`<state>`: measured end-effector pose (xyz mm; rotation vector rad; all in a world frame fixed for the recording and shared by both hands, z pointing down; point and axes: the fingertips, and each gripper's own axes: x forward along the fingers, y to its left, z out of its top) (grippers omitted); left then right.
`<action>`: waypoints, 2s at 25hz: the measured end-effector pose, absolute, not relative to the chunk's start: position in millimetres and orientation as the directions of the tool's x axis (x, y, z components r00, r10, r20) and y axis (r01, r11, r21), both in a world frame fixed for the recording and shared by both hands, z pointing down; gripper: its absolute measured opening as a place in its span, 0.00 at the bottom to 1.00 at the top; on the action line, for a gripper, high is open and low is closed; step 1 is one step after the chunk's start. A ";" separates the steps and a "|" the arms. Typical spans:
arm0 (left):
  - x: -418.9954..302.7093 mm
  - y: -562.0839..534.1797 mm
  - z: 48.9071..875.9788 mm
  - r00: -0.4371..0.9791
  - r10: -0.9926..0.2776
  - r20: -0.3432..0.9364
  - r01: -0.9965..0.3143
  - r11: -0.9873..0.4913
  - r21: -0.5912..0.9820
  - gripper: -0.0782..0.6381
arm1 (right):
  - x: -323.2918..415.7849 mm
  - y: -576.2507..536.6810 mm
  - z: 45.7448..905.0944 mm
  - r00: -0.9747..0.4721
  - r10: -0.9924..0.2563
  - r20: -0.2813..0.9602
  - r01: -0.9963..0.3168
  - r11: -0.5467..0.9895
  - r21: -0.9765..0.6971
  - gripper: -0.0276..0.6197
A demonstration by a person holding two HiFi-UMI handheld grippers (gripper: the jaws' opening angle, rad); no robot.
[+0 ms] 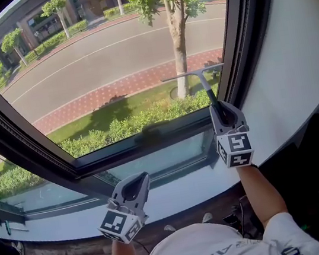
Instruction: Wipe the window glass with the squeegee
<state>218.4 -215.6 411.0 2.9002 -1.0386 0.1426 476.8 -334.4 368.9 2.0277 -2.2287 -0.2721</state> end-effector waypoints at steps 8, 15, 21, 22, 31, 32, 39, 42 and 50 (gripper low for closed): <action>217.7 -218.1 417.0 0.766 -0.634 0.111 -0.640 -0.768 0.027 0.13 | 478.8 -336.1 407.3 -0.096 -0.995 0.034 -0.976 0.101 0.192 0.19; 217.4 -218.9 418.5 0.766 -0.634 0.112 -0.640 -0.768 0.033 0.13 | 474.2 -337.5 442.3 -0.095 -0.989 0.112 -0.972 0.116 0.204 0.19; 218.8 -219.0 422.7 0.769 -0.630 0.111 -0.636 -0.771 0.033 0.13 | 474.6 -338.2 475.5 -0.093 -0.981 0.169 -0.969 0.129 0.211 0.19; 218.5 -219.3 423.3 0.768 -0.631 0.112 -0.637 -0.770 0.035 0.13 | 474.8 -338.9 479.3 -0.094 -0.980 0.176 -0.968 0.131 0.212 0.19; 217.3 -218.6 427.6 0.764 -0.633 0.125 -0.641 -0.766 0.044 0.13 | 474.5 -340.0 511.3 -0.093 -0.965 0.245 -0.964 0.149 0.220 0.19; 217.4 -218.6 427.4 0.765 -0.632 0.124 -0.640 -0.767 0.043 0.13 | 473.7 -340.1 513.7 -0.093 -0.964 0.250 -0.963 0.151 0.222 0.19; 217.2 -218.8 429.2 0.762 -0.635 0.125 -0.644 -0.764 0.046 0.13 | 475.2 -344.7 535.0 -0.088 -0.954 0.286 -0.966 0.152 0.211 0.19; 216.5 -218.1 432.8 0.760 -0.636 0.132 -0.646 -0.762 0.048 0.13 | 475.1 -346.6 545.7 -0.084 -0.949 0.304 -0.963 0.155 0.219 0.19; 214.5 -219.0 435.0 0.754 -0.642 0.138 -0.652 -0.756 0.049 0.13 | 471.8 -345.5 563.4 -0.090 -0.931 0.353 -0.957 0.178 0.228 0.19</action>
